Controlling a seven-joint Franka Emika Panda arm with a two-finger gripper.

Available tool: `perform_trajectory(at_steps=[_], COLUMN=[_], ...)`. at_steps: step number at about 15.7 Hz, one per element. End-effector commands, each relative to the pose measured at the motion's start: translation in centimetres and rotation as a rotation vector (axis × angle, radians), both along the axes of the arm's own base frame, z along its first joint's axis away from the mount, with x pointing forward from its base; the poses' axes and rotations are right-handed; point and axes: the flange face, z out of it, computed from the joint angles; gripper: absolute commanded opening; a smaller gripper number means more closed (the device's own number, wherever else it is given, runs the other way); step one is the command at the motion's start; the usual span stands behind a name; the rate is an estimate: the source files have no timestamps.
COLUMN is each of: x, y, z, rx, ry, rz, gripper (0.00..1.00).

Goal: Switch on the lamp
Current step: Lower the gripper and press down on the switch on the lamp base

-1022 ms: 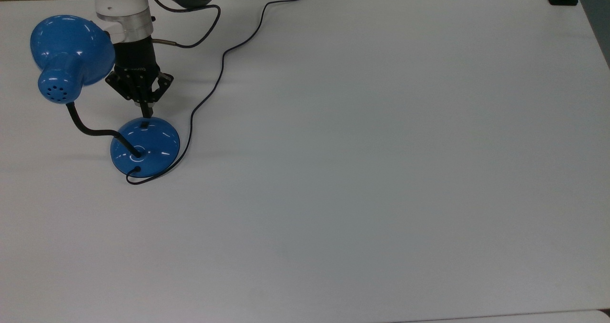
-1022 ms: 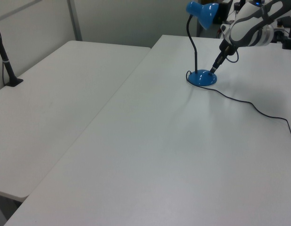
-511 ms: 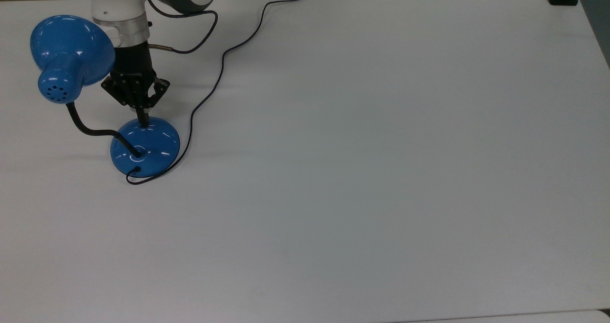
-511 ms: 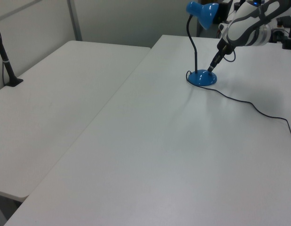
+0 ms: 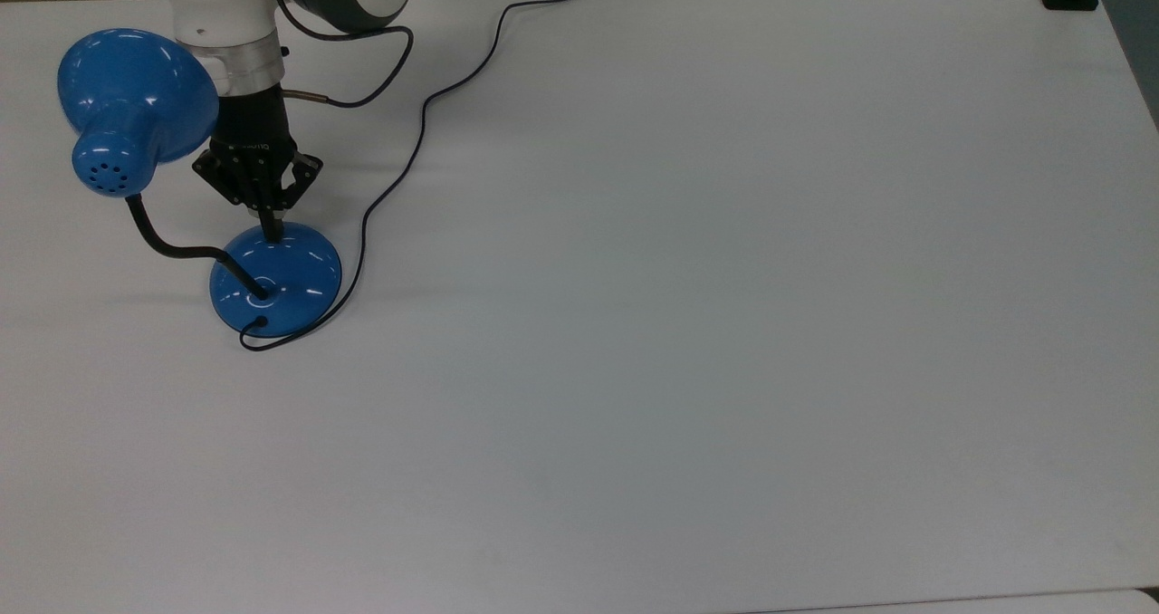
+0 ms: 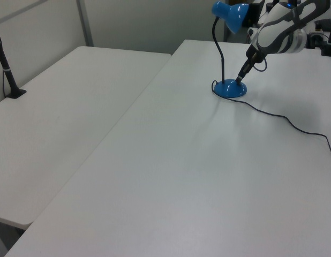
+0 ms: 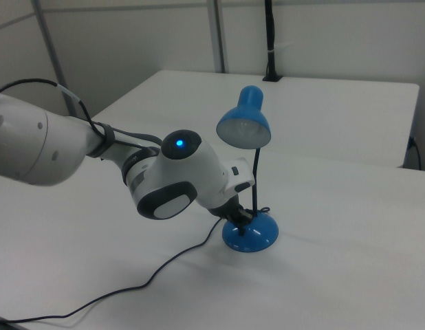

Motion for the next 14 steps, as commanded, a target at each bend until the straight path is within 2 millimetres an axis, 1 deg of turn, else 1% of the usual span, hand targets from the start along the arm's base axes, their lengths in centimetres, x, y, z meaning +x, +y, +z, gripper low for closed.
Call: perform_trajectory(at_steps=[1,4,10,12,14], x=[0.5,0.7,0.7,0.6,0.0], y=[-0.4,-0.6,-0.6,-0.5,-0.2], z=[-0.6,-1.4,-1.6,-0.7,1.0], rx=[-0.011,-0.022,-0.021,-0.019,-0.005], ry=[-0.021,-0.026,-0.023,-0.028,-0.028], rz=[-0.012,-0.023,-0.023,-0.018,0.000], gripper=[0.00,0.00,0.00,0.00,0.00])
